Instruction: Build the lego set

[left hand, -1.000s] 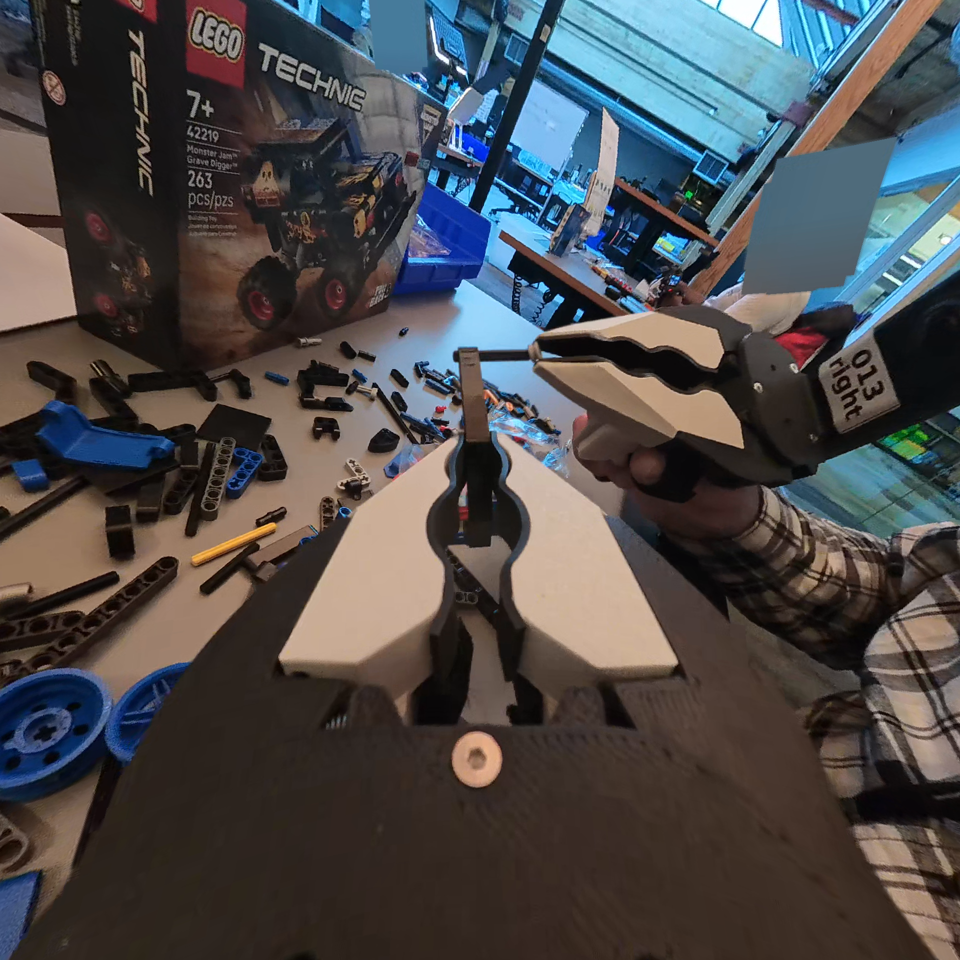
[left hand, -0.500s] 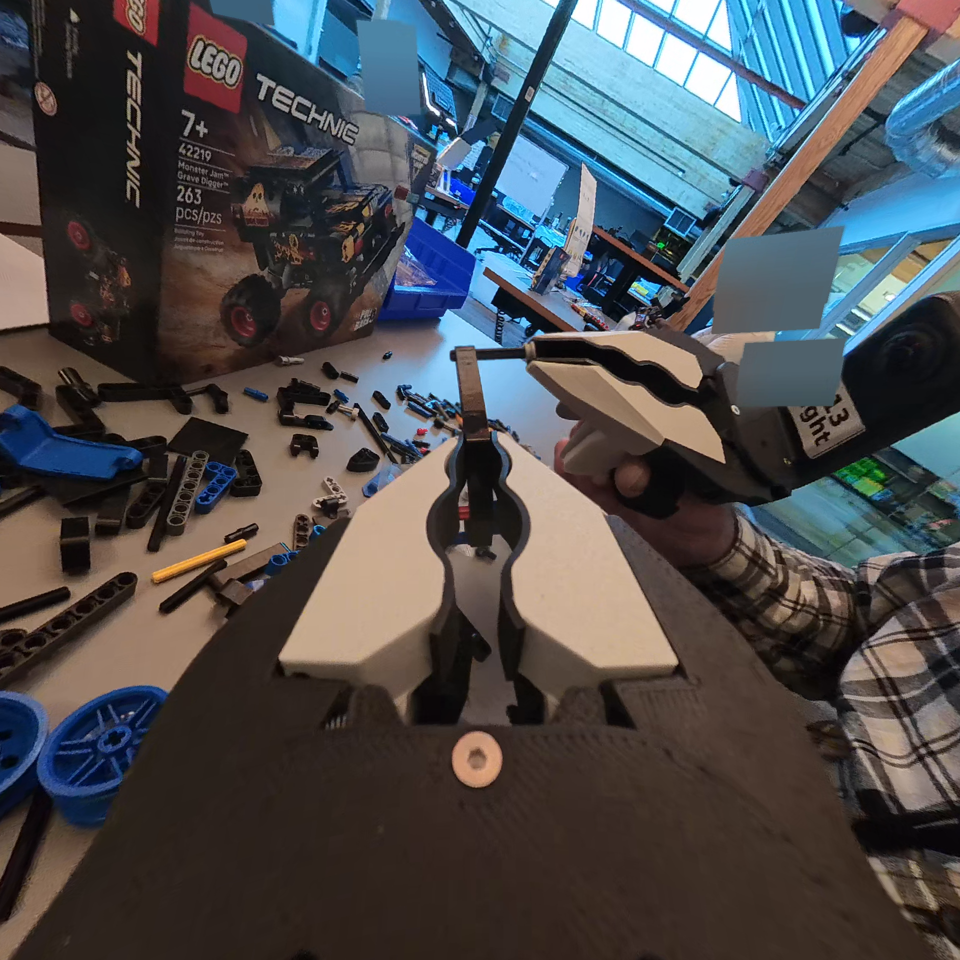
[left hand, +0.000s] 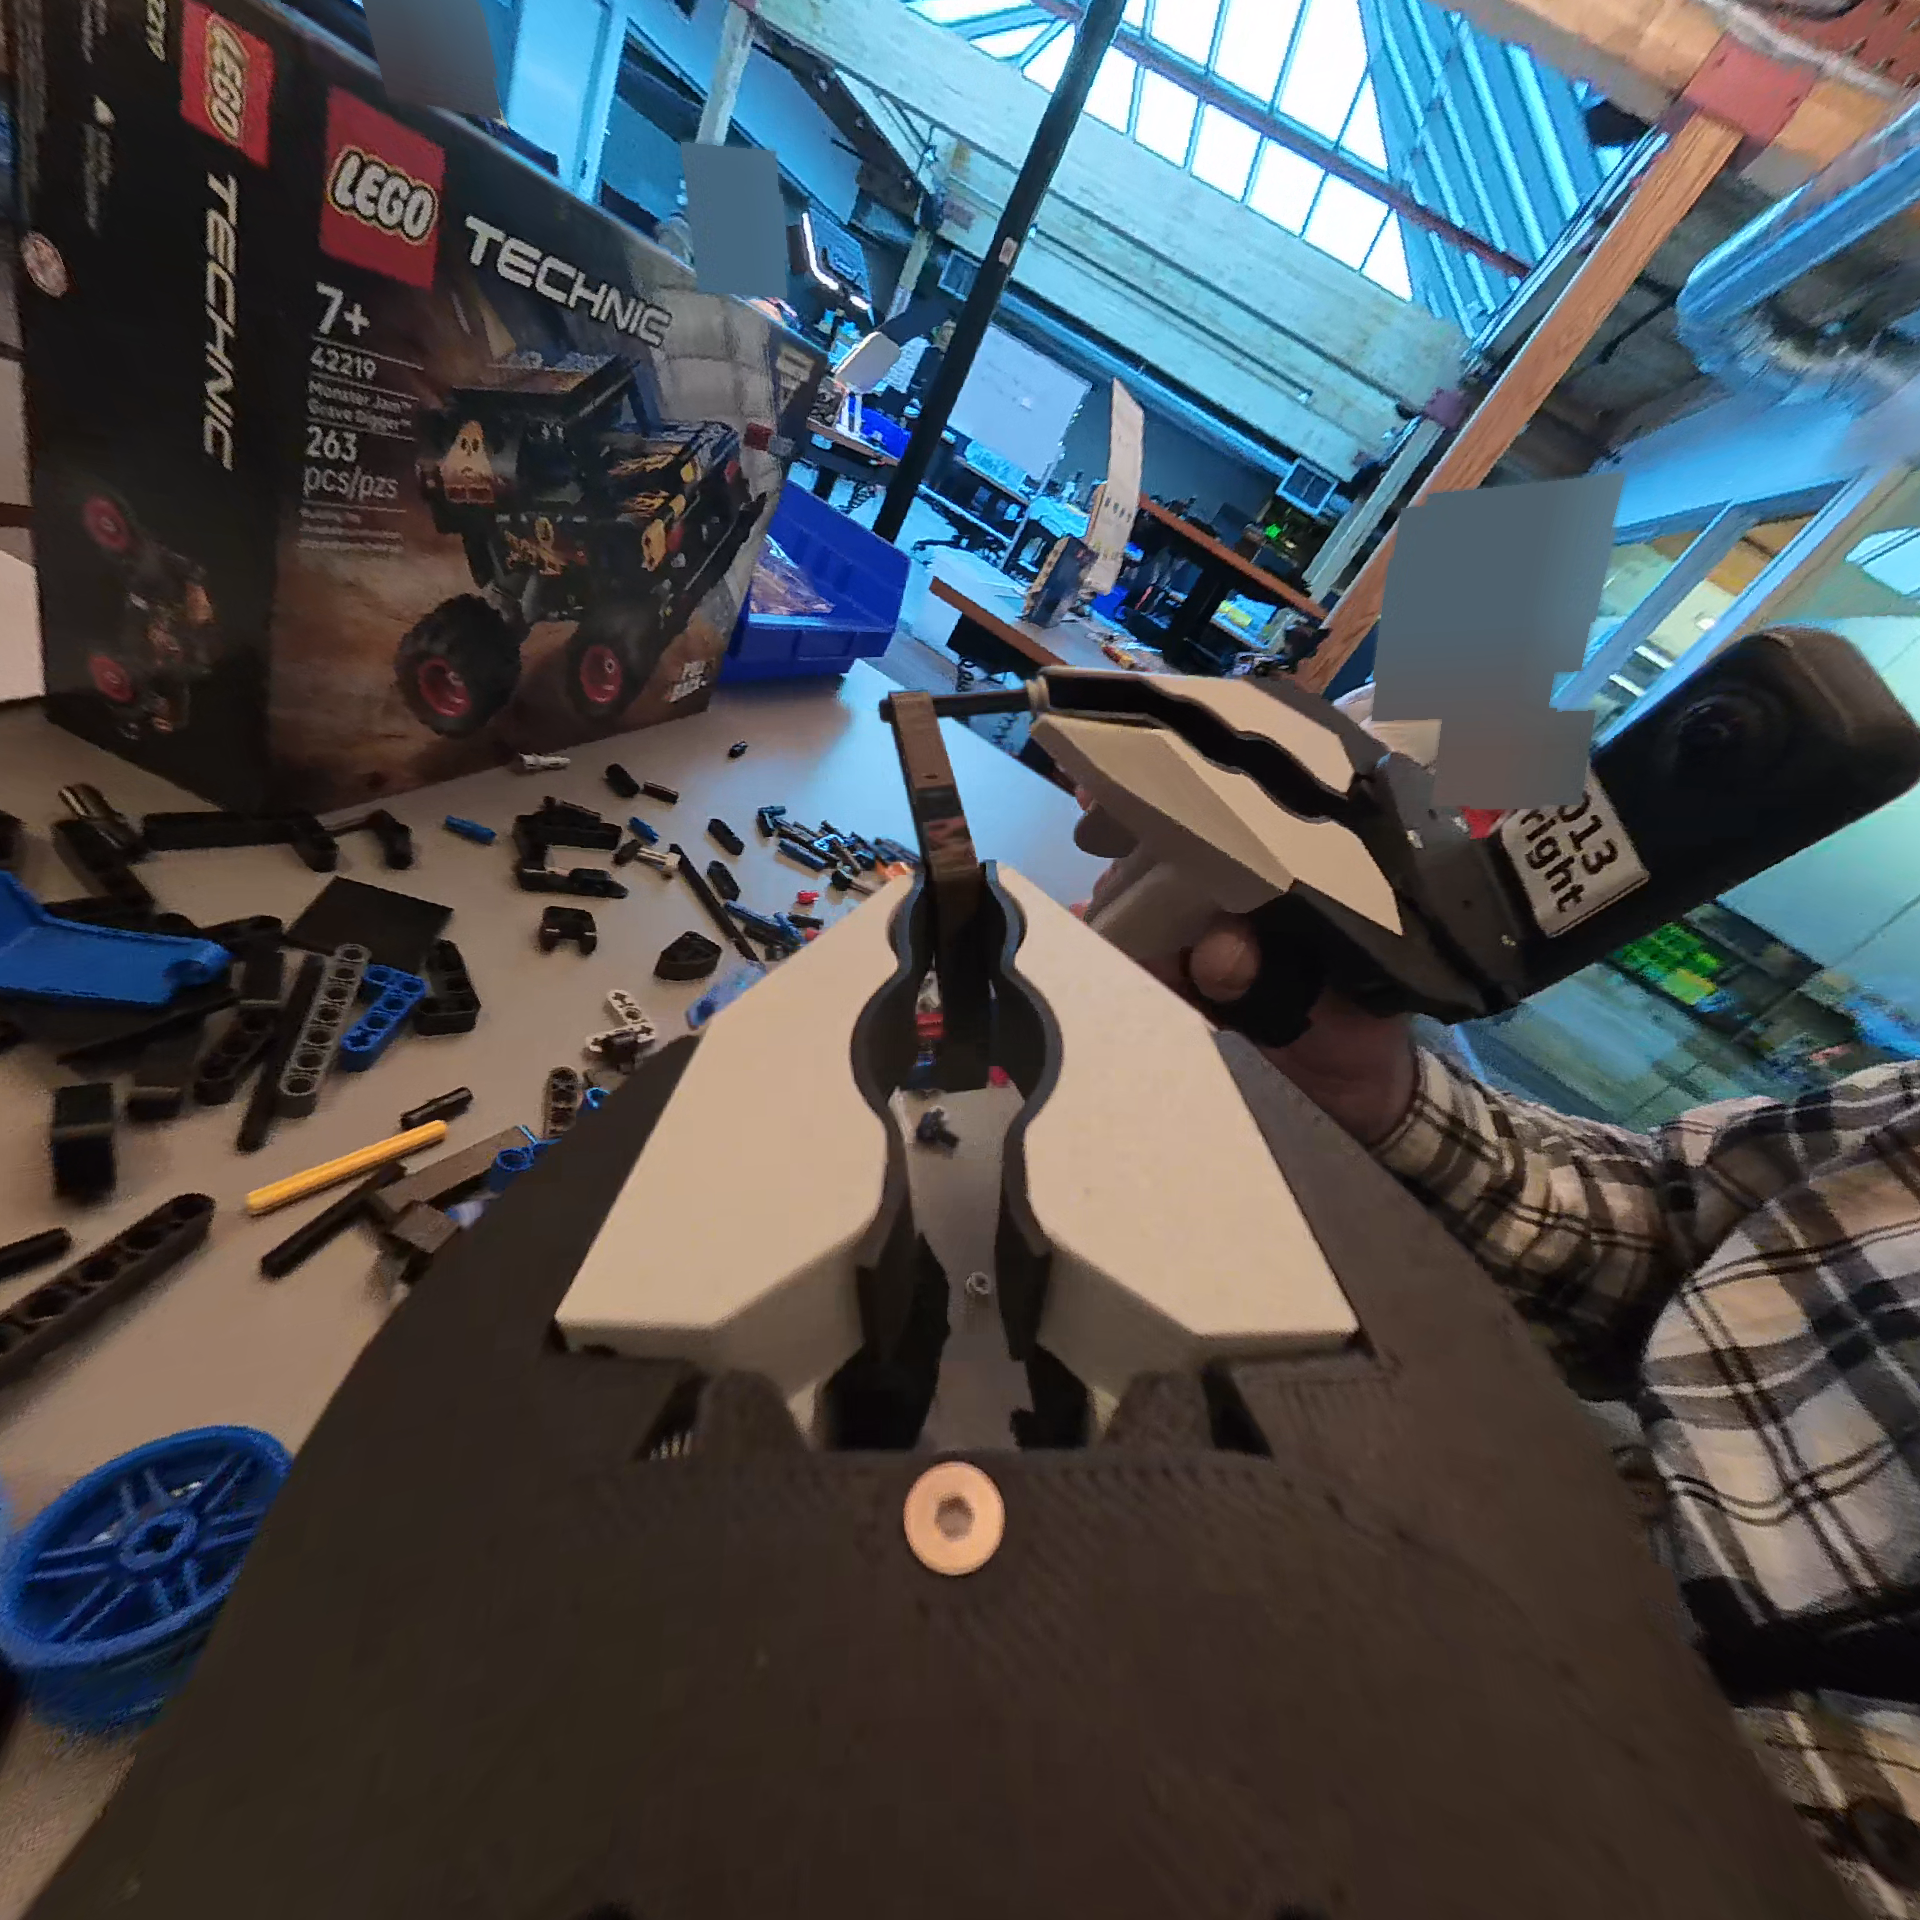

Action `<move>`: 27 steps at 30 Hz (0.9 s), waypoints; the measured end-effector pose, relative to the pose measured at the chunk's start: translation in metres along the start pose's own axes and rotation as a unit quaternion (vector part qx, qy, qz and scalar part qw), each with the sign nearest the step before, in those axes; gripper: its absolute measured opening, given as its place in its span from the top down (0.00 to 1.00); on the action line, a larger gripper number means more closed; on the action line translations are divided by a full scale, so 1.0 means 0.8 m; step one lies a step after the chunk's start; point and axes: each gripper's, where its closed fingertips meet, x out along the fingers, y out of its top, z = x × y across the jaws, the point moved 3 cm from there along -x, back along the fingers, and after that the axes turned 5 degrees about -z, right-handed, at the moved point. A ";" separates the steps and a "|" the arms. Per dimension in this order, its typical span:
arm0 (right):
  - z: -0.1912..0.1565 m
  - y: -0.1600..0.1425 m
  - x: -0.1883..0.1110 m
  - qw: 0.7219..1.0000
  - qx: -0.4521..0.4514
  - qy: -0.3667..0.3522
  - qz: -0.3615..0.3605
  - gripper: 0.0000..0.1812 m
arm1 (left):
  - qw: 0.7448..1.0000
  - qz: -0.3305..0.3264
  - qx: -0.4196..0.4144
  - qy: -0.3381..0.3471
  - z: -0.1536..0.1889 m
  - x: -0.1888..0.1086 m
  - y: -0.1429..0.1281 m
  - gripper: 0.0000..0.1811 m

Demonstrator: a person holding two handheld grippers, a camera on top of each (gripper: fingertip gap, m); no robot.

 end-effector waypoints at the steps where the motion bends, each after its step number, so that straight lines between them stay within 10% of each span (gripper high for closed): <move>1: 0.000 0.000 0.000 1.000 -0.002 -0.001 0.002 0.98 | 1.000 0.004 -0.005 -0.004 0.000 0.000 0.001 0.97; 13: 0.002 0.006 0.000 0.999 -0.036 -0.030 0.017 0.98 | 0.994 0.020 -0.093 -0.060 0.006 0.005 -0.001 0.97; 27: 0.002 0.004 0.000 1.000 0.005 0.026 0.010 0.97 | 1.000 0.003 -0.014 -0.011 -0.005 -0.002 0.005 0.97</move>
